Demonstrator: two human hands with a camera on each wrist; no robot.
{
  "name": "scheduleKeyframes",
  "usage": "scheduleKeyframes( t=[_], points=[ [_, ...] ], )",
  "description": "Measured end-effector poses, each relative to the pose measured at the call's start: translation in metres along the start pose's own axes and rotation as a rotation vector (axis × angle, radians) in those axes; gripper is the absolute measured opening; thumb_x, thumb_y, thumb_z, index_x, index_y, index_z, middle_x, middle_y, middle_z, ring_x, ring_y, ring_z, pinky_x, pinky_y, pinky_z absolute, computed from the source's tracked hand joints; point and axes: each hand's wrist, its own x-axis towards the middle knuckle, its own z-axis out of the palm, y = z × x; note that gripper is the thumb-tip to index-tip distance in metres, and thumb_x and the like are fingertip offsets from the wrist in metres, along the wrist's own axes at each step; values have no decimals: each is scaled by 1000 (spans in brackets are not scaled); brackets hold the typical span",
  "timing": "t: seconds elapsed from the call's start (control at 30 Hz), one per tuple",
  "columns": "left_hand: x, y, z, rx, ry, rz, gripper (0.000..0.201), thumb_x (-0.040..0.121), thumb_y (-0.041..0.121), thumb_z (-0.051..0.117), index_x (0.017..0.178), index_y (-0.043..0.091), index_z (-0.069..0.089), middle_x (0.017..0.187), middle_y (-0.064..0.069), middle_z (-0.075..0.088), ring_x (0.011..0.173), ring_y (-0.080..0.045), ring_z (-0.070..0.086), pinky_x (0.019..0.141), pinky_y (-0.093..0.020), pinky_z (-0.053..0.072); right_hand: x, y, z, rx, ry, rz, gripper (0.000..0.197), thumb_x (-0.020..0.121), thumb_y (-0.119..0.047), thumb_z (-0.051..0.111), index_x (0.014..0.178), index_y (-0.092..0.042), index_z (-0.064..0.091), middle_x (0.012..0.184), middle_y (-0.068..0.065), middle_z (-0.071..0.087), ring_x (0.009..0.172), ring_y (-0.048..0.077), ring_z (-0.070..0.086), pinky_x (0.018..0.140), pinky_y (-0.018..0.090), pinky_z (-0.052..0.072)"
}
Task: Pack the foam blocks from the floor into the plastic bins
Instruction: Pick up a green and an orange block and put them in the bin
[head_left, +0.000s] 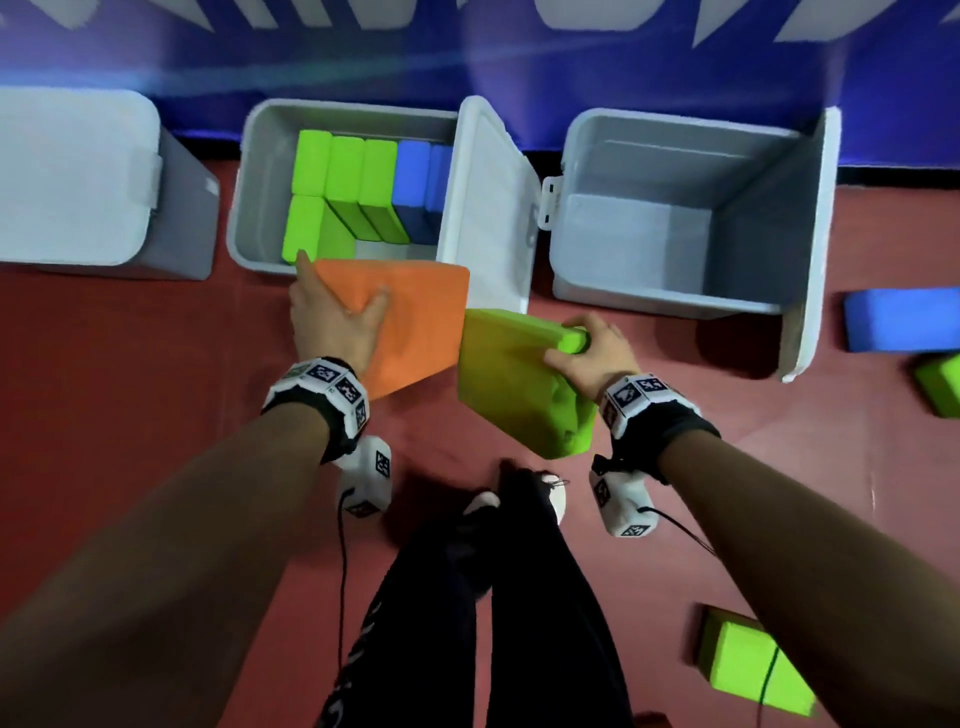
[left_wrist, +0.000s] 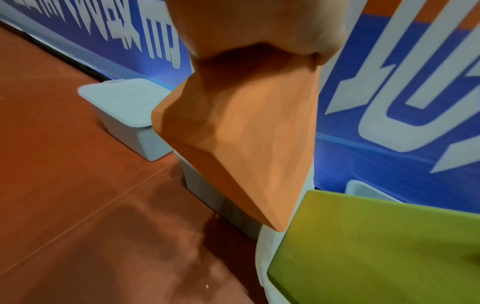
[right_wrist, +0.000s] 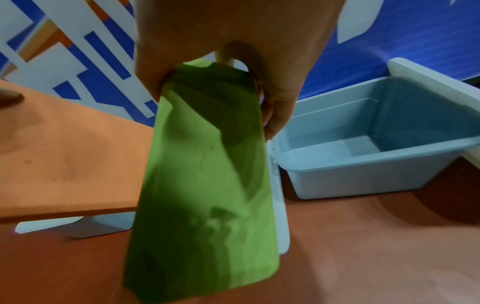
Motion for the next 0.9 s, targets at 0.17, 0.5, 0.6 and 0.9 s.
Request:
scheduleKeyframes(
  t=[0.17,0.5,0.6,0.9],
  points=[
    [68,-15,-28,-44,108,21,99,69,53,68,144,2,30,139,-20,43,129,-32,43,110,-35,32,38,-64,8,41,-25,-107,57,64,-52,73,111,-26,55,110,10,58,99,26,57,90,29,45],
    [195,-102,-21,-136,47,-182,89,59,50,75,129,4,45,124,-16,53,117,-30,52,103,-37,40,142,-200,102,-24,-13,-10,63,67,-57,73,116,-24,50,105,5,50,89,23,53,83,30,46],
    [238,-99,-15,-43,-22,-104,84,64,41,80,132,4,44,125,-16,54,117,-30,53,101,-31,37,164,-224,121,-50,45,40,56,72,-49,71,118,-25,50,109,7,50,93,27,57,80,27,43],
    [327,-104,36,153,-270,-155,91,71,46,76,139,3,32,136,-16,42,121,-36,48,95,-42,40,239,-269,162,-170,-6,163,55,77,-46,66,128,-32,51,120,9,46,94,31,62,89,33,50]
  ],
)
